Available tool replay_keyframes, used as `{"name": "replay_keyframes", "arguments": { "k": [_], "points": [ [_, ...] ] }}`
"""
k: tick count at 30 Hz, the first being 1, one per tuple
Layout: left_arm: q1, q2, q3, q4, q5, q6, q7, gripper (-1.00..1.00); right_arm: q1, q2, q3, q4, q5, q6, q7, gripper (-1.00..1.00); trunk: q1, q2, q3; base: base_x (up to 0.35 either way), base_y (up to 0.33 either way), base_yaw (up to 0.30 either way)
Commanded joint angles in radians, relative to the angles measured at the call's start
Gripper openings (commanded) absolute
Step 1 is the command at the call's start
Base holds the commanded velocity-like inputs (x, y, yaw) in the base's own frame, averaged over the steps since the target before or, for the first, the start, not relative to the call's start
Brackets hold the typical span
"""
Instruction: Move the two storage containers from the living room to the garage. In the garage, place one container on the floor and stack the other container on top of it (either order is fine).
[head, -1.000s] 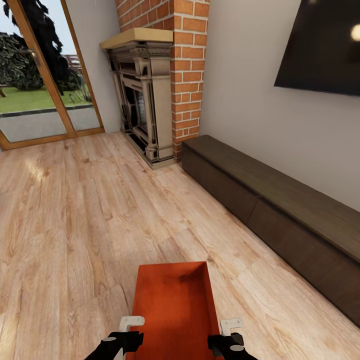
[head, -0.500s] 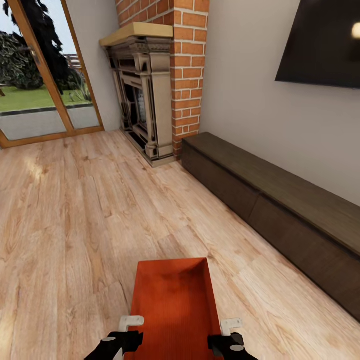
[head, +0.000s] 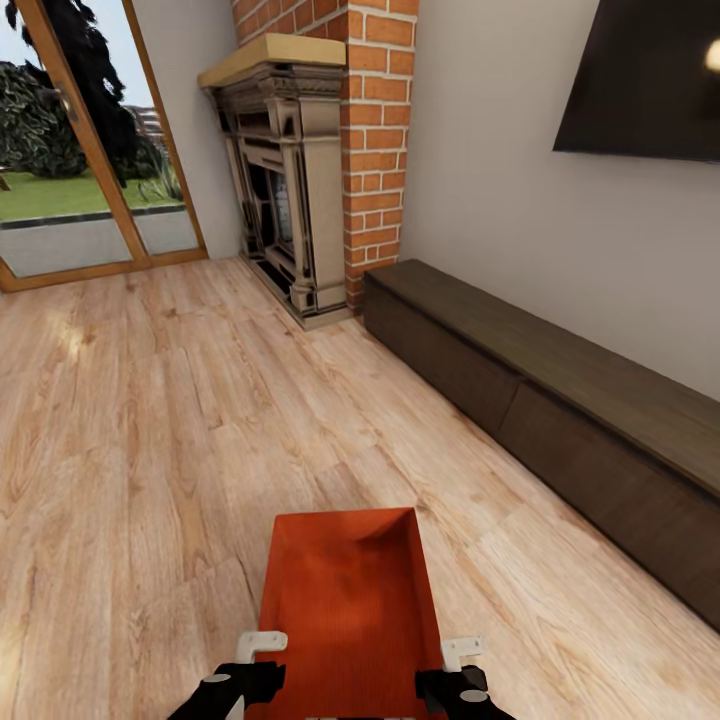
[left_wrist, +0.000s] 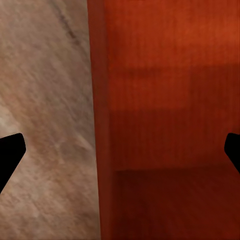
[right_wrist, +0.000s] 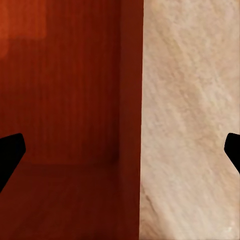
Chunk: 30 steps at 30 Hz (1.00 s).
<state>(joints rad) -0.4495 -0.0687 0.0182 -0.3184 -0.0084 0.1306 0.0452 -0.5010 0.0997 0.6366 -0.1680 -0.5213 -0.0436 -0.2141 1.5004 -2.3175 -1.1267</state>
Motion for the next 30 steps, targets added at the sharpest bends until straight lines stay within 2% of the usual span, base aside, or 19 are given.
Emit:
{"name": "replay_keyframes", "arguments": {
  "k": [1,30],
  "points": [
    [0.0,-0.001,0.002,-0.002,-0.001,0.005,0.002,1.0,-0.001,0.0,0.009,0.0,-0.01,-0.004,-0.004,1.0,0.0,-0.001,-0.001,0.0,0.0,0.0],
    [0.0,-0.002,0.002,-0.002,0.0,0.005,0.004,1.0,-0.001,0.0,0.008,0.0,-0.01,-0.004,-0.004,1.0,0.0,-0.001,-0.001,0.0,0.0,0.0]
  ]
}}
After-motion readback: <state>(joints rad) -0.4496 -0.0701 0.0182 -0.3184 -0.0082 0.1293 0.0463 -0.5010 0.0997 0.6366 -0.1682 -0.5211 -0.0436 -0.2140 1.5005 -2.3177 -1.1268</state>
